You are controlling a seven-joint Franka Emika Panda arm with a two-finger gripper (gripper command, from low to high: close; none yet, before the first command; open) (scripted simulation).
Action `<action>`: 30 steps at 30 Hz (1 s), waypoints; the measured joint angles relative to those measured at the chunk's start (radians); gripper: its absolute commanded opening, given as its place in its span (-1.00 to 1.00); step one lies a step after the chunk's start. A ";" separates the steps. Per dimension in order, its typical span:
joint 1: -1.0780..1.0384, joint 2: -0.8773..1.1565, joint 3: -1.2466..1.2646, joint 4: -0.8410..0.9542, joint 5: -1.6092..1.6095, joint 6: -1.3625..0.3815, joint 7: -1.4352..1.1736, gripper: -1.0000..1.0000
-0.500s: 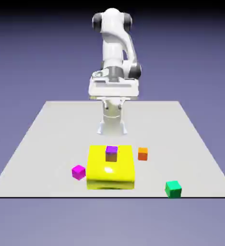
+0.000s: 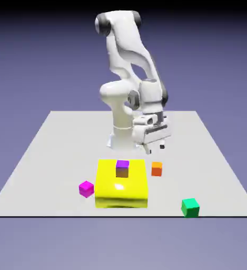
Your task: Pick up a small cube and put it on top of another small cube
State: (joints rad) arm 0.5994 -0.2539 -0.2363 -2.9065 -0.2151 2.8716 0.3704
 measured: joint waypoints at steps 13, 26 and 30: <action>0.275 0.267 -0.089 -0.035 -0.079 0.012 -0.202 0.00; 0.256 0.346 -0.067 -0.026 -0.059 0.080 -0.212 -1.00; 0.286 0.201 -0.107 -0.043 -0.097 -0.047 -0.192 -1.00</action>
State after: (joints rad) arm 0.8855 -0.0532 -0.3437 -2.9499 -0.3122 2.8248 0.1787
